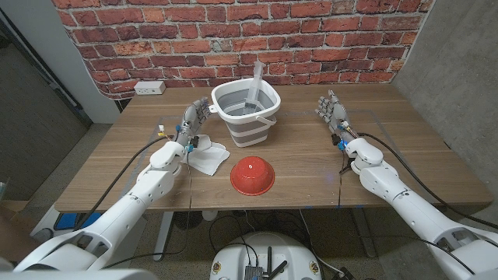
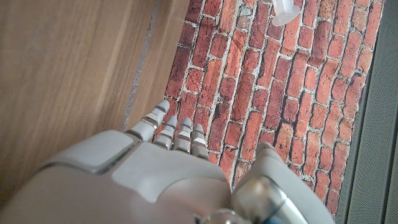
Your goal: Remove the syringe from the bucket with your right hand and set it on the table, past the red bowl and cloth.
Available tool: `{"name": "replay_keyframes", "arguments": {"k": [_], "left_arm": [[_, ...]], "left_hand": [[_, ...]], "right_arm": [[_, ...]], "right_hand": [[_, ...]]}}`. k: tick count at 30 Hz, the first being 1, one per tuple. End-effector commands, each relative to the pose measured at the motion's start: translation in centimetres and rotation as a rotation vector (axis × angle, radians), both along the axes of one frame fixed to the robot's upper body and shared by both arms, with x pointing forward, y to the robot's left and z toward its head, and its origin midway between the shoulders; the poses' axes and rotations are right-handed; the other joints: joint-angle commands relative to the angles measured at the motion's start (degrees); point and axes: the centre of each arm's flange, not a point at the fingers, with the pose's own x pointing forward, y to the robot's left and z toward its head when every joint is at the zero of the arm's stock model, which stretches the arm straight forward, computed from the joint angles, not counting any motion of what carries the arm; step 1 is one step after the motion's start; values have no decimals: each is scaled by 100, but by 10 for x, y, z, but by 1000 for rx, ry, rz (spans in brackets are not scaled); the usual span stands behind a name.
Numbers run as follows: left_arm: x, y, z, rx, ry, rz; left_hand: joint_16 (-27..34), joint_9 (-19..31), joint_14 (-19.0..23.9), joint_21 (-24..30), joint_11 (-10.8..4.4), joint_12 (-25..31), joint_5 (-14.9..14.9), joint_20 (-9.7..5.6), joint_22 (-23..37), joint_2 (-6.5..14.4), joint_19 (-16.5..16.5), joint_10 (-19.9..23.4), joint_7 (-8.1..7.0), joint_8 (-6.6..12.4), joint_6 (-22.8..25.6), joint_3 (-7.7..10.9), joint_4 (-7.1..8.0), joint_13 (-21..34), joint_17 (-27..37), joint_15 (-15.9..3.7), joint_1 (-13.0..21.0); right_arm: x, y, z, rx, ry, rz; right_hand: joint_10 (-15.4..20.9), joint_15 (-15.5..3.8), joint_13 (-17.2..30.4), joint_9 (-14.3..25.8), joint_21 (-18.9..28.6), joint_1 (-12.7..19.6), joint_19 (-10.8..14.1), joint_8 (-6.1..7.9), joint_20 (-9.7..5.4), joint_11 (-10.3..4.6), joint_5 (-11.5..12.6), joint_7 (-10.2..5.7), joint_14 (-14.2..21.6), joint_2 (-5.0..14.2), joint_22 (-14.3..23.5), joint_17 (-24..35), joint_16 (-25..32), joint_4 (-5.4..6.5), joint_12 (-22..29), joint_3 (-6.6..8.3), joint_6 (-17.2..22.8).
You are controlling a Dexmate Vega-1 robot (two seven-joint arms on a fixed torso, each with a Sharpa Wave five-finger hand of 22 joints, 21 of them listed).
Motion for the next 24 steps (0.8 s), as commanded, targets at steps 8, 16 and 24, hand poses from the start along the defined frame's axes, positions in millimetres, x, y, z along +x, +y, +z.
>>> {"name": "replay_keyframes", "arguments": {"k": [8, 16, 24], "left_arm": [[-11, 8, 5, -2, -44, 39], [-10, 3, 11, 14, -47, 46], [-10, 1, 11, 17, -44, 43]], "left_hand": [[34, 25, -12, 25, -4, 24, 26, -396, 21, 386, 43, 65, -41, 19, 9, 39, -14, 12, 33, -67, 12], [33, 25, -13, 23, -14, 21, 24, -397, 21, 373, 39, 62, -55, 21, 1, 40, -15, 12, 36, -66, -4], [32, 25, 0, 26, -21, 22, 22, -386, 21, 352, 47, 67, -70, 17, -22, 43, -33, 11, 32, -62, -10]], "right_arm": [[3, -8, 12, -22, -30, -20], [1, -10, 17, -39, -64, -54], [-6, -13, 33, -87, -103, -70]], "right_hand": [[62, -18, 5, 7, 28, 39, 36, 46, -16, -15, 38, 0, -43, 303, 18, -16, 29, -16, 44, 66, 54], [57, -17, -8, 6, 31, 61, 27, 54, -25, 0, 40, -8, -45, 284, 18, -45, 27, -30, 45, 77, 54], [19, -4, -30, 4, 15, 106, -48, 35, -7, 1, 31, -11, -68, 207, 17, -101, 23, -83, 38, 78, -35]]}}
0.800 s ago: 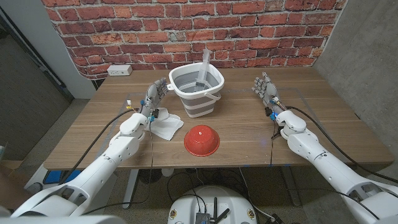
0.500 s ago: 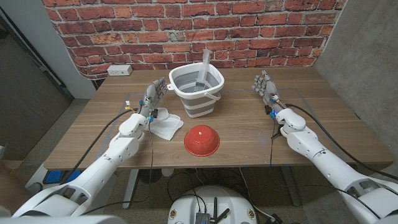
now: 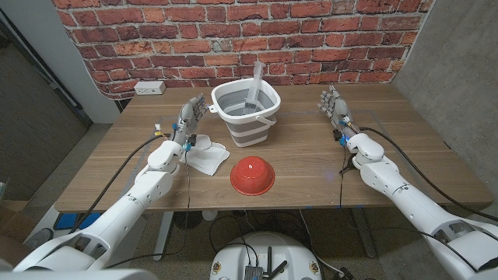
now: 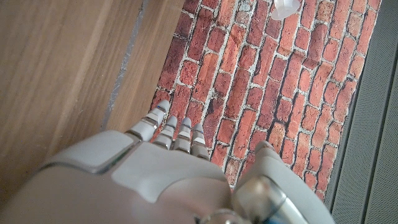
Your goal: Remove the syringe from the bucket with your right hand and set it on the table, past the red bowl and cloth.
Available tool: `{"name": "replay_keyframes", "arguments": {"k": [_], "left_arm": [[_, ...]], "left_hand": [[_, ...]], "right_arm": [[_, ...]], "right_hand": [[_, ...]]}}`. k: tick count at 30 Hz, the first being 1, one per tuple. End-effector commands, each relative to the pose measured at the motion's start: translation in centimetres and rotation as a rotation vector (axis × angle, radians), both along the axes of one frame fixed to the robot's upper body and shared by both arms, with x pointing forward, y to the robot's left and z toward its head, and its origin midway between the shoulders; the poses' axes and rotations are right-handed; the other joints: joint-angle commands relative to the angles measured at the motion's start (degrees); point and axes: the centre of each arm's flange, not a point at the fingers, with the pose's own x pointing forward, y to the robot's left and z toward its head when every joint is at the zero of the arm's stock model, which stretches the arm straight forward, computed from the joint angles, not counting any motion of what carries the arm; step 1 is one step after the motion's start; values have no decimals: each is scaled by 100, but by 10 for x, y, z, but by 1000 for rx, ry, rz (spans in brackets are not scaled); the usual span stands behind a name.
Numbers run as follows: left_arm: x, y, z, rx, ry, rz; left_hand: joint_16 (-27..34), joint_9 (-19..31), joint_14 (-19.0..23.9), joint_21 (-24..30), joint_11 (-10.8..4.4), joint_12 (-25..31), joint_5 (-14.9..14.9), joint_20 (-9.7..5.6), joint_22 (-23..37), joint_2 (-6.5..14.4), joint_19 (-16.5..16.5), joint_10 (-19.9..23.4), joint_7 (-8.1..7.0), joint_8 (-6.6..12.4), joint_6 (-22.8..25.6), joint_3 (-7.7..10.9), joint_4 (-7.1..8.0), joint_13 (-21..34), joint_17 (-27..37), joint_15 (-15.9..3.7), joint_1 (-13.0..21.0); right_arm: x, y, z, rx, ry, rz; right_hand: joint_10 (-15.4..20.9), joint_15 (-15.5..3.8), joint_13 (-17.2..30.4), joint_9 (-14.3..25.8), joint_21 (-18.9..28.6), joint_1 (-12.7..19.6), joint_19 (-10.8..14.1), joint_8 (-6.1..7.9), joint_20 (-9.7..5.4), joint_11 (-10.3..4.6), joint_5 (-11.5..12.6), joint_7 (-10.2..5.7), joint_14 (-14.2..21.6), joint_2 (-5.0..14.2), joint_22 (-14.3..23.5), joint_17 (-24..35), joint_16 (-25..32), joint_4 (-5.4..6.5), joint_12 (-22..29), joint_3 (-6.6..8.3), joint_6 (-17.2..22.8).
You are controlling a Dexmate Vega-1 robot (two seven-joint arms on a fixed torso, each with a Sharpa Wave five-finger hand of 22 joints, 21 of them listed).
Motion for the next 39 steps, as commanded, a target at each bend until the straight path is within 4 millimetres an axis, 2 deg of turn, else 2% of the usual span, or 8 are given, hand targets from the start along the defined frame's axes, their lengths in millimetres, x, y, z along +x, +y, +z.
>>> {"name": "replay_keyframes", "arguments": {"k": [1, 8, 9, 13, 20, 29, 32, 39], "left_arm": [[-2, -2, 2, 9, 1, 11], [-9, 0, -1, 17, 8, 28], [-10, 1, -1, 18, 5, 27], [-14, 3, 0, 22, -2, 33], [-20, 8, 1, 28, -11, 44], [-25, 14, -2, 29, -26, 42], [-26, 16, -2, 29, -27, 44], [-28, 18, -4, 24, -22, 47]], "left_hand": [[35, 26, 6, 27, 3, 22, 22, -385, 22, 352, 48, 46, -48, 18, 1, 27, -17, 12, 6, -62, -11], [37, 26, 21, 30, -22, 29, 21, -375, 23, 343, 56, 70, -58, 31, 22, 32, -28, 12, 5, -73, -19], [38, 26, 28, 32, -26, 30, 21, -375, 23, 341, 61, 73, -58, 33, 28, 32, -31, 12, 5, -67, -20], [41, 26, 44, 32, -42, 33, 20, -373, 23, 333, 64, 85, -64, 35, 29, 33, -43, 11, 3, -78, -21], [36, 26, 50, 27, -53, 34, 18, -378, 23, 309, 52, 95, -78, 35, 28, 30, -65, 11, 1, -94, -30], [29, 26, 34, 10, -69, 23, 10, -378, 24, 235, 7, 79, -114, 31, 12, -5, -75, 11, 9, -111, -85], [26, 25, 30, 9, -75, 21, 9, -382, 23, 222, 1, 76, -126, 29, 3, -11, -81, 10, 8, -110, -94], [24, 25, 30, 8, -79, 19, 11, -382, 23, 213, -4, 75, -142, 27, -7, -13, -95, 10, 6, -107, -102]], "right_arm": [[-9, -4, 19, -47, -53, -33], [-14, -7, 38, -111, -79, -37], [-15, -8, 40, -128, -79, -40], [-17, -7, 48, -153, -82, -40], [-22, -4, 61, -203, -106, -44], [-26, 4, 80, -282, -126, -41], [-26, 8, 86, -313, -122, -41], [-28, 17, 106, -397, -140, -52]], "right_hand": [[20, 19, -7, 13, 16, 84, -55, 4, -7, -1, 29, 3, -50, 162, 18, -18, 24, -50, 40, 31, -73], [15, 53, -25, 9, 32, 177, -56, -2, 18, 39, 21, 142, -12, 111, 17, -85, 42, -147, 48, 52, -183], [63, 61, -32, 10, 37, 240, -57, 32, 22, 81, 11, 205, -3, 65, 15, -122, 45, -218, 71, 63, -145], [184, 78, -37, 13, 46, 351, -52, 69, 56, 137, -9, 271, 56, 7, 15, -184, 67, -342, 117, 87, -88], [211, 109, -36, 17, 51, 441, -44, 75, 102, 145, -26, 299, 98, -37, 14, -225, 81, -441, 125, 109, -95], [200, 234, -29, 27, 43, 612, -79, 82, 201, 145, -69, 365, 115, -207, 15, -298, 85, -664, 116, 113, -146], [297, 311, -22, 36, 49, 690, -77, 138, 236, 146, -85, 402, 151, -313, 17, -338, 101, -784, 153, 99, -24], [387, 385, -11, 46, 60, 805, -54, 171, 325, 173, -102, 400, 178, -450, 19, -376, 115, -942, 180, 86, 48]]}}
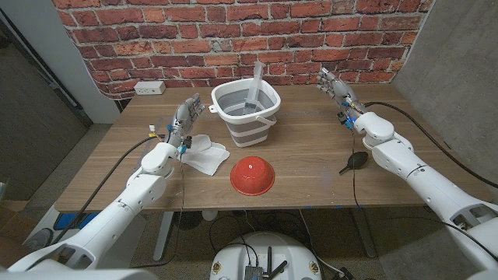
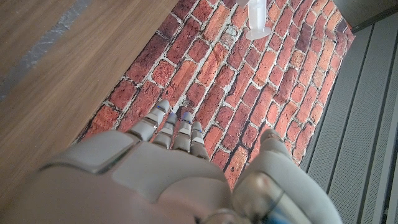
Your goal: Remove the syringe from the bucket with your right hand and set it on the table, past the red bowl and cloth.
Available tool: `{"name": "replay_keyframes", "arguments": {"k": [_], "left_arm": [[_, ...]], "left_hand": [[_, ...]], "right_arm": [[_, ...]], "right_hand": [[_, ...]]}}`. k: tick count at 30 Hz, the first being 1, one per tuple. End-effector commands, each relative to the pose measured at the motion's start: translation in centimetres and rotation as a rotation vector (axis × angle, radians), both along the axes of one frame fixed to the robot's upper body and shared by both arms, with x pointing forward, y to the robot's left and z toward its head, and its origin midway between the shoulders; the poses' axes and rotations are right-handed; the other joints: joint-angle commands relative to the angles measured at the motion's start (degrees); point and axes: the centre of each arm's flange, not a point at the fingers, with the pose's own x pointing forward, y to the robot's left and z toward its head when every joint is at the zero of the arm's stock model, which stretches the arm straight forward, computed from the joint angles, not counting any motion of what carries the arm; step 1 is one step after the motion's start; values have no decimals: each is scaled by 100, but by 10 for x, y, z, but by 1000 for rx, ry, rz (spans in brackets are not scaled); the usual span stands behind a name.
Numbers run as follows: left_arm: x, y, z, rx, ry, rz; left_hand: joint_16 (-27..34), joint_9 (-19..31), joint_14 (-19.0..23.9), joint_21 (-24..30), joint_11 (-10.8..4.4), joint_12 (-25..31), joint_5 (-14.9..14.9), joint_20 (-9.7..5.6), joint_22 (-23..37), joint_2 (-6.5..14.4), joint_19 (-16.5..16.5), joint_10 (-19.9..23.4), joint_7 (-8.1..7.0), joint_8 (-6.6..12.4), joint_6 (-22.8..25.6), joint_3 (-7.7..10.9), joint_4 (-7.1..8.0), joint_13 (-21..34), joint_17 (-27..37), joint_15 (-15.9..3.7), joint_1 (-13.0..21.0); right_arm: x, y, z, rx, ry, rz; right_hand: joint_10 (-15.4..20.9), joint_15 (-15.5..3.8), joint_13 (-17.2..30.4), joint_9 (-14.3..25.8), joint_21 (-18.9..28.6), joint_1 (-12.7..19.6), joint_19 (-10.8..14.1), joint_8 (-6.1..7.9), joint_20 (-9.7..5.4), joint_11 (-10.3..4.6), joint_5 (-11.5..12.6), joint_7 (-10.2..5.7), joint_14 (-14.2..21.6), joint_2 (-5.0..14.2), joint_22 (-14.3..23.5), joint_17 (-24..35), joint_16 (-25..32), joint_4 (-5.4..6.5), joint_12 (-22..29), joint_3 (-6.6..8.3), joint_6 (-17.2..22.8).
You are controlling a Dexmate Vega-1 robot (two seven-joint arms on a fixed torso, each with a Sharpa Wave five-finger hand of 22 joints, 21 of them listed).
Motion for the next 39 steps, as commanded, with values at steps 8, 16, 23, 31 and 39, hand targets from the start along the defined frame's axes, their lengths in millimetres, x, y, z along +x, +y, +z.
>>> {"name": "replay_keyframes", "arguments": {"k": [8, 16, 23, 31, 39], "left_arm": [[-4, 6, -2, 0, 3, 6], [-3, 4, 1, 7, -11, -6], [-3, 2, 1, 12, -7, -7], [-5, -1, 1, 14, -8, -13], [-7, 3, 0, 8, -10, -5]], "left_hand": [[26, 26, -33, 9, -31, 20, 17, -370, 25, 257, -9, 29, -33, 34, 33, 12, -43, 11, 1, -32, -40], [26, 27, -25, 12, -38, 20, 19, -370, 24, 270, -8, 34, -22, 42, 52, 17, -73, 11, -4, -31, -28], [28, 27, -15, 15, -47, 23, 19, -368, 24, 276, -3, 46, -12, 48, 69, 20, -92, 11, -6, -29, -24], [30, 27, -6, 15, -40, 24, 20, -365, 24, 282, -7, 52, -4, 52, 82, 24, -101, 11, -4, -28, -29], [31, 28, -2, 16, -47, 26, 17, -368, 25, 269, -8, 60, -5, 54, 92, 19, -109, 11, -1, -31, -44]], "right_arm": [[-5, 22, 43, -207, -32, -25], [0, 32, 55, -270, -29, -16], [5, 37, 63, -321, -28, -10], [16, 39, 72, -364, -10, -12], [29, 43, 78, -397, 25, -1]], "right_hand": [[64, 397, 43, 35, 1, 294, -108, 31, 446, 25, -32, 6, -74, -216, 33, -49, 54, -337, 27, 34, 5], [-6, 607, 68, 46, -42, 453, -391, 21, 788, 211, -55, 127, -235, -241, 41, -67, 41, -452, 3, 71, -50], [-73, 754, 91, 52, -78, 556, -701, 18, 933, 282, -81, 297, -390, -235, 40, -74, 25, -493, -7, 108, -93], [-94, 875, 121, 65, -51, 675, -921, 52, 1050, 484, -110, 585, -496, -269, 37, -82, 41, -526, 11, 139, -69], [-37, 983, 136, 74, -39, 742, -995, 47, 1082, 626, -104, 661, -525, -279, 36, -87, 53, -537, 43, 162, -111]]}}
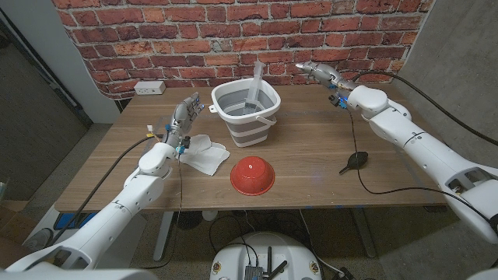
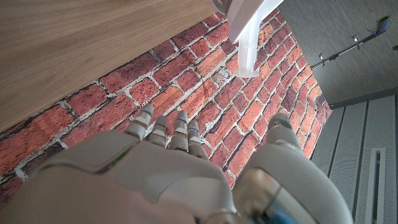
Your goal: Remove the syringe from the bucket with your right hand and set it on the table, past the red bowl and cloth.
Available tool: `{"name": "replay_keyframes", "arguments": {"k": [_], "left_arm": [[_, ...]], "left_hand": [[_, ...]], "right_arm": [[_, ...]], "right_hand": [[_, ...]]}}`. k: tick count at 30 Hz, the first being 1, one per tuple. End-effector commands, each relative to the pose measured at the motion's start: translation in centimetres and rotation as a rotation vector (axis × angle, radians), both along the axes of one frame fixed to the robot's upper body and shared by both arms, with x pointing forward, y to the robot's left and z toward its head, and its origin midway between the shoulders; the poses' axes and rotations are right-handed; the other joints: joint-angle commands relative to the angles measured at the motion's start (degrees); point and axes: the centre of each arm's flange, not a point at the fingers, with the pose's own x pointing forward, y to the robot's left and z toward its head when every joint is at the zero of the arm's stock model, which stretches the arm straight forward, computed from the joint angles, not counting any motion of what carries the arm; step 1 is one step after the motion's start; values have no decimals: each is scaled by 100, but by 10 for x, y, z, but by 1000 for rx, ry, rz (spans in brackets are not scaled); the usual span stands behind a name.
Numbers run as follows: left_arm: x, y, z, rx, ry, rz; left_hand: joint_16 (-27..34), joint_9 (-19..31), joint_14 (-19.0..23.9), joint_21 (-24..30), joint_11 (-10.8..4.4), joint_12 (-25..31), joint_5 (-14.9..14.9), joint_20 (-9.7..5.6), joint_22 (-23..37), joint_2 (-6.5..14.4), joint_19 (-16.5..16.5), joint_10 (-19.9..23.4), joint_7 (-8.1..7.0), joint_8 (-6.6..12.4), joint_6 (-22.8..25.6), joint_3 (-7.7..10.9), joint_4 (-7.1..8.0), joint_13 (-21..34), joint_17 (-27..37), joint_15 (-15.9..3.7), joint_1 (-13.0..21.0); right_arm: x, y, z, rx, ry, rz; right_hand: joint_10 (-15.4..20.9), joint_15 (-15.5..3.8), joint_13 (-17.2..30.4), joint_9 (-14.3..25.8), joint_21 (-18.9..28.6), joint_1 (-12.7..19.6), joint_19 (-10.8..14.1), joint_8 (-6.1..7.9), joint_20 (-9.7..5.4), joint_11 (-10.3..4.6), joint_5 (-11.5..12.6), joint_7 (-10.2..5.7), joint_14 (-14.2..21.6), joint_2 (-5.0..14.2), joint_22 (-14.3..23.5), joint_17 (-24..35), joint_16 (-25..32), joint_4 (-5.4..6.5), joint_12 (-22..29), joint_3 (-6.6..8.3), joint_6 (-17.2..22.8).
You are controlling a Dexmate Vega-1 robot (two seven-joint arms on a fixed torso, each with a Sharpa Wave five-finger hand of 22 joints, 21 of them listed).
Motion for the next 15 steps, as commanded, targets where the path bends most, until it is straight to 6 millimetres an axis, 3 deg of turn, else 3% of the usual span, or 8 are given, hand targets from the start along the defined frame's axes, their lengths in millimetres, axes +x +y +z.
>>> {"name": "replay_keyframes", "arguments": {"k": [1, 15], "left_arm": [[-3, 2, -2, -2, 0, 6], [-4, 7, -3, -12, -1, 14]], "left_hand": [[31, 28, -2, 16, -14, 26, 17, -368, 25, 268, -7, 29, 8, 32, 41, 2, -46, 12, 15, -25, -47], [28, 29, -6, 13, -9, 22, 16, -369, 25, 263, -19, 28, 0, 30, 47, 1, -55, 12, 18, -27, -72]], "right_arm": [[17, 6, 12, -60, 40, 3], [33, 17, 28, -133, 69, 39]], "right_hand": [[29, 132, 33, 16, 47, 100, -103, 46, 21, 153, -8, 305, -8, -7, 8, -8, 16, -30, 46, 43, -27], [-75, 229, 64, 27, 49, 208, -324, 13, 118, 397, 36, 437, -167, -47, 8, -21, 1, -24, 22, 83, -197]]}}
